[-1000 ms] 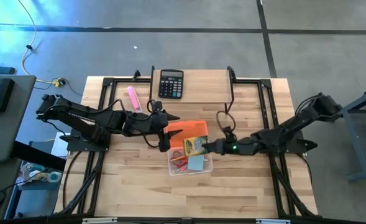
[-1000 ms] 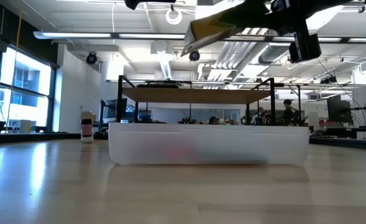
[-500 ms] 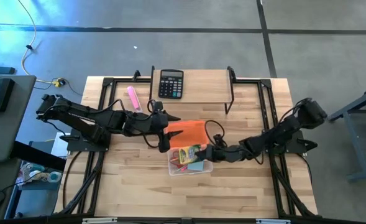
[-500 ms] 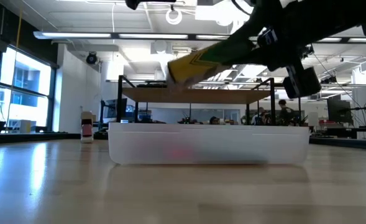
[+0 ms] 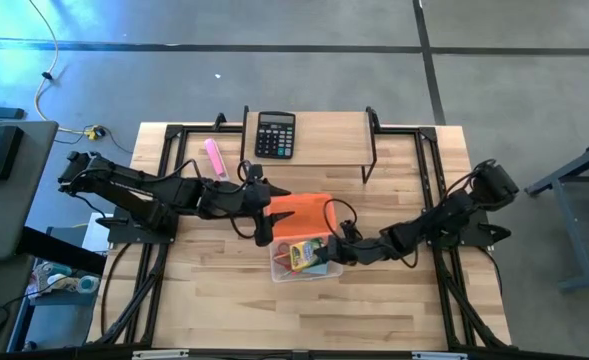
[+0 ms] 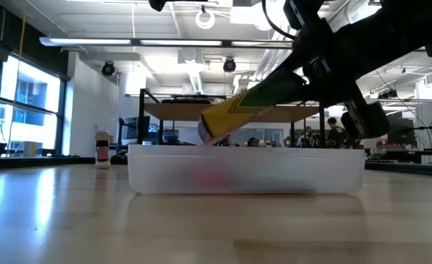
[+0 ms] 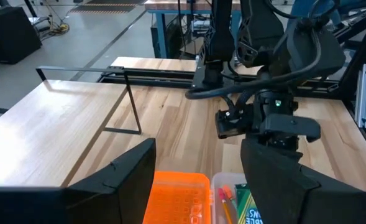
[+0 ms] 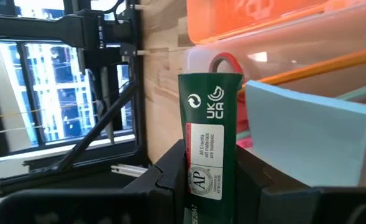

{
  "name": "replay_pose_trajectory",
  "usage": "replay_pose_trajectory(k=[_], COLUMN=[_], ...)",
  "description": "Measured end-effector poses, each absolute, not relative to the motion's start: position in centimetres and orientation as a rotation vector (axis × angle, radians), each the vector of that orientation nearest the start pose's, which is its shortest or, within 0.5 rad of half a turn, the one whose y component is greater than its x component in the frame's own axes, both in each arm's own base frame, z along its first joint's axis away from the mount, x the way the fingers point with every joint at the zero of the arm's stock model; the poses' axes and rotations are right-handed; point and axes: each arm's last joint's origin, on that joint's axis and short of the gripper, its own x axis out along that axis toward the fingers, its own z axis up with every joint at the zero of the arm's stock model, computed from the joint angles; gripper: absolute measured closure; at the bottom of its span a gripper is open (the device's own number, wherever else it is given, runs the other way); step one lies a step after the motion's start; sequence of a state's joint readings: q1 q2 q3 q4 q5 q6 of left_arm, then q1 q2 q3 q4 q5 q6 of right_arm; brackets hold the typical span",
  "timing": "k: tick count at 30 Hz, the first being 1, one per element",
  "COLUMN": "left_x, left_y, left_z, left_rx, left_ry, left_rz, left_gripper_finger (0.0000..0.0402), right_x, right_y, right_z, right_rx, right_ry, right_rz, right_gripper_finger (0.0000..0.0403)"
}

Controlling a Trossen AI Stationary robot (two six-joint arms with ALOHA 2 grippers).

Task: Pack school essentials
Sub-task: Put the crayon box into the orange supply box

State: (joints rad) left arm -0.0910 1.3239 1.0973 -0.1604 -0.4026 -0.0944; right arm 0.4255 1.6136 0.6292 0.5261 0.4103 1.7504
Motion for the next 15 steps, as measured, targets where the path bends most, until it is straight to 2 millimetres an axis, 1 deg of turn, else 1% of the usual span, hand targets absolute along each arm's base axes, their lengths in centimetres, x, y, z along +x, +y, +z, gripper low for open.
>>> replay_pose_trajectory(k=[7,12,15], left_x=[29.49,29.49,29.49], left_y=[-1.55,-1.56,-1.55], left_z=[32.73,32.73,32.73], left_rx=[0.002,0.002,0.002], left_ry=[0.362,0.362,0.362], left_rz=[0.325,0.325,0.325], left_gripper_finger=[0.0177,0.0177,0.0177], right_x=[27.88,27.88,27.88], right_y=[11.37,11.36,11.36], right_z=[15.26,15.25,15.25], right_rx=[1.526,1.525,1.497], right_ry=[0.322,0.322,0.326], right_rz=[-0.358,-0.359,-0.354], right_gripper_finger=[0.0323,0.0286,0.0273])
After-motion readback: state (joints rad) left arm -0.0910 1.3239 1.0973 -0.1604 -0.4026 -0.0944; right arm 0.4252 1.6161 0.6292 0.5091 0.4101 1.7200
